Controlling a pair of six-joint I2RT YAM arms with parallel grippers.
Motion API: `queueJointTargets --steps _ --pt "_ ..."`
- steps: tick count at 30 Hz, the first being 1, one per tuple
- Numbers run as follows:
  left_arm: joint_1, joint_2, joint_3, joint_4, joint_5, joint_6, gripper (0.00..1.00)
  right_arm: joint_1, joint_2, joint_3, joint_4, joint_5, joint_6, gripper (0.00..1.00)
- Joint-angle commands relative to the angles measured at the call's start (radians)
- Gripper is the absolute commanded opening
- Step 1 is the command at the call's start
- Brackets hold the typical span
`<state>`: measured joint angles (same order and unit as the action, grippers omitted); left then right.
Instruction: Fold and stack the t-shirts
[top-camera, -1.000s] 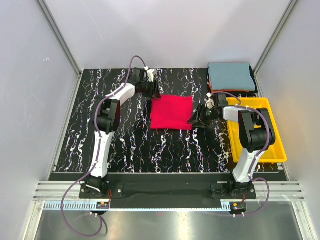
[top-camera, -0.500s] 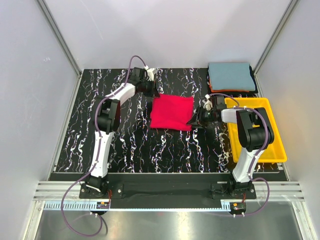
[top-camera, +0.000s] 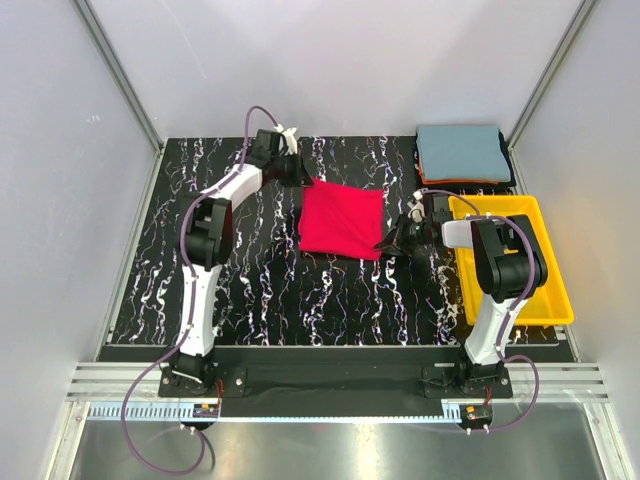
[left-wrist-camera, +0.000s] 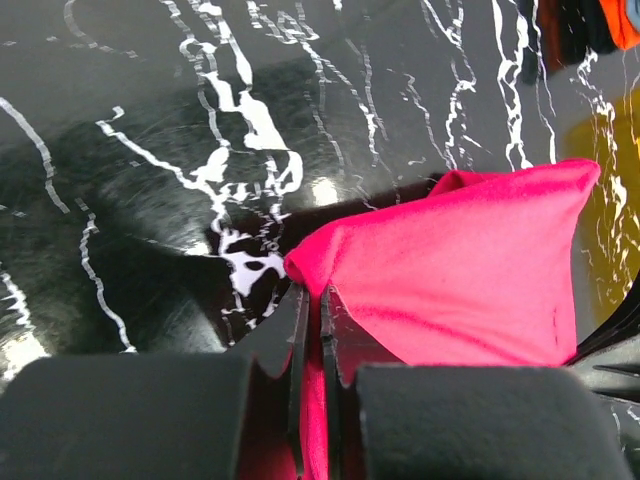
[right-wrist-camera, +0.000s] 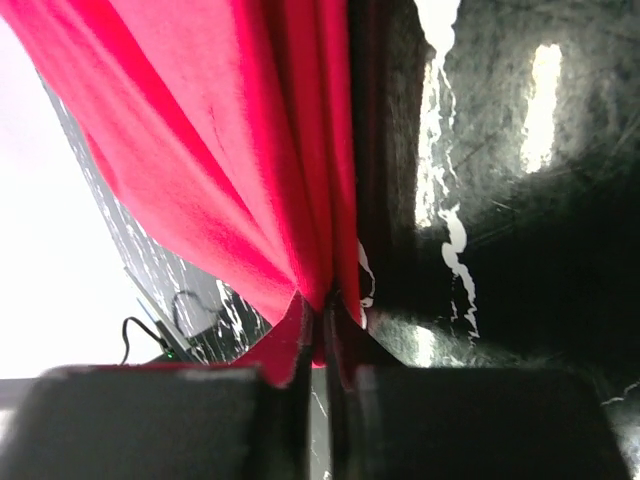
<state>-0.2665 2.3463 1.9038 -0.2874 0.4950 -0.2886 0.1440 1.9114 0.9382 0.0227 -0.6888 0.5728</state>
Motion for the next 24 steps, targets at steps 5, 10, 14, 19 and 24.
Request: queueJointTargets --steps 5,10,14,19,24 --pt "0.047 0.071 0.034 0.090 0.008 -0.050 0.07 0.005 -0.044 0.011 0.017 -0.040 -0.016 0.34" --pt "0.050 0.100 0.060 0.091 0.025 -0.054 0.13 0.005 -0.035 0.016 0.019 -0.089 -0.047 0.44" --pt "0.053 0.100 0.054 0.093 0.042 -0.053 0.20 0.006 -0.017 0.017 0.028 -0.104 -0.051 0.37" --pt "0.059 0.050 0.031 0.093 0.047 -0.052 0.41 0.005 -0.026 0.011 0.017 -0.057 -0.041 0.07" --pt "0.073 -0.059 -0.009 0.054 -0.007 -0.044 0.48 0.006 -0.055 -0.004 -0.013 -0.006 -0.018 0.22"
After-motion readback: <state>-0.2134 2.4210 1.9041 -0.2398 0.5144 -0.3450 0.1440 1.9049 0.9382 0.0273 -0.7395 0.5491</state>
